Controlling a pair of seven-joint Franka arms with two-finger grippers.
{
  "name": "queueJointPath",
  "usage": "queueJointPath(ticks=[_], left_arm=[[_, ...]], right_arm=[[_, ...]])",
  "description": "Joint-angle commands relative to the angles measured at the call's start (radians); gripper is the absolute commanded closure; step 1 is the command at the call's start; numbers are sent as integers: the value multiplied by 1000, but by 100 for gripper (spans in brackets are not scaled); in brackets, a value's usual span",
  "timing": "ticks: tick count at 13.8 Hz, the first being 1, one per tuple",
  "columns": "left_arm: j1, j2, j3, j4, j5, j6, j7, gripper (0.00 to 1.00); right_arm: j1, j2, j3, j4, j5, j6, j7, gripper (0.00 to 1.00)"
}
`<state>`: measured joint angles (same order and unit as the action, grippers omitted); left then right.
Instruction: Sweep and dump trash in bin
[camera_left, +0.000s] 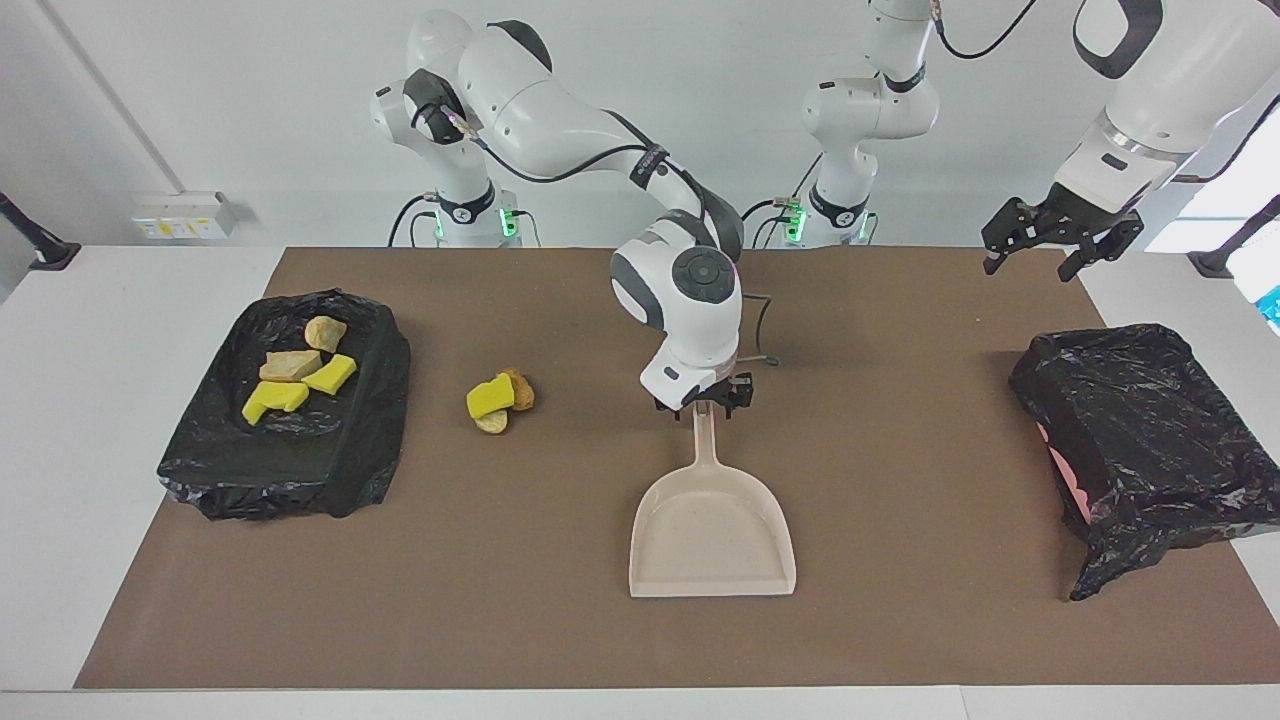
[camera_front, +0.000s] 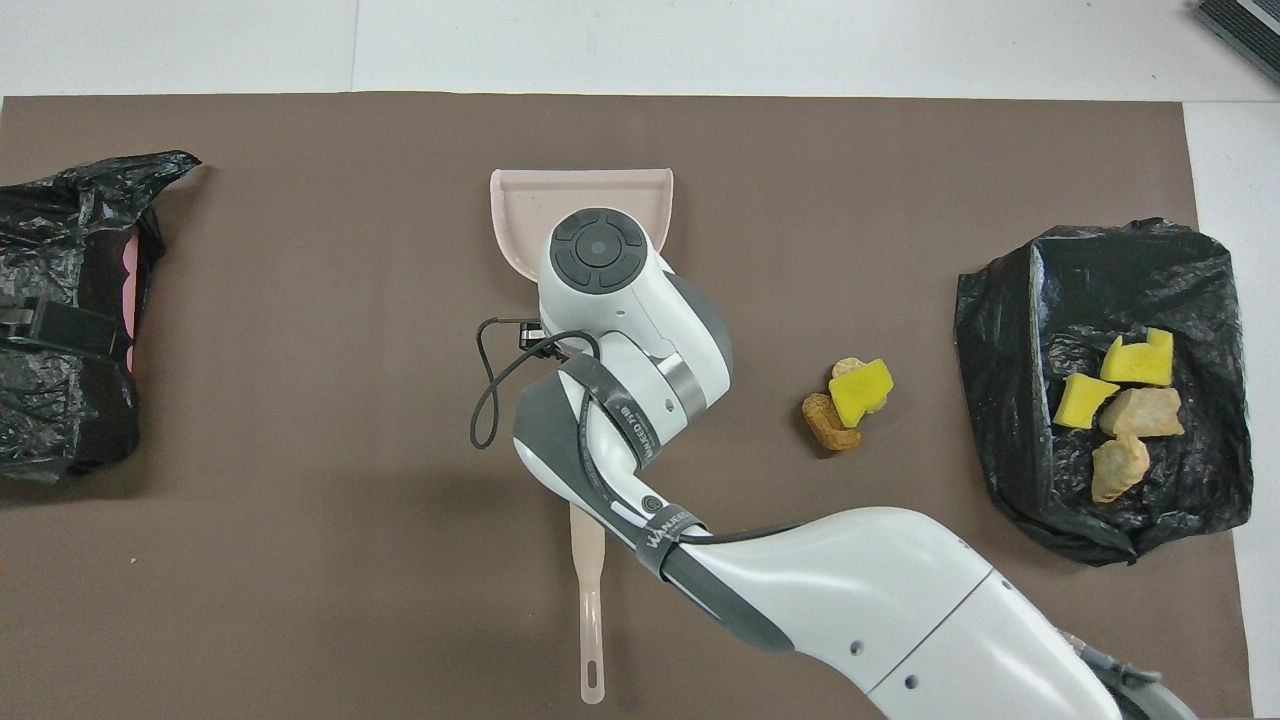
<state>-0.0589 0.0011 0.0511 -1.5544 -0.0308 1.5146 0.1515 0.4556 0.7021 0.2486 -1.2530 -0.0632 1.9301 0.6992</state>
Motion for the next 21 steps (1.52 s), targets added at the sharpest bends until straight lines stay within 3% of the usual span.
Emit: queueJointPath(ticks=[1, 4, 8, 13, 17, 21], left_arm=[[7, -6, -5, -1, 12, -14, -7, 0], [7, -6, -5, 0, 12, -14, -7, 0], [7, -6, -5, -1, 12, -14, -7, 0], [7, -7, -5, -1, 12, -14, -7, 0], [7, -6, -5, 0, 12, -14, -7, 0], [7, -6, -5, -1, 12, -14, -7, 0]], right_arm=[[5, -93, 10, -35, 32, -87, -13, 0], [31, -172, 32, -106, 39, -166, 5, 0], [44, -396, 58, -409, 141, -171, 14, 0], [146, -623, 58, -843, 275, 96, 33, 0], [181, -636, 58, -959, 298, 210, 36, 0], [190, -642, 58, -983, 347, 256, 49, 0]])
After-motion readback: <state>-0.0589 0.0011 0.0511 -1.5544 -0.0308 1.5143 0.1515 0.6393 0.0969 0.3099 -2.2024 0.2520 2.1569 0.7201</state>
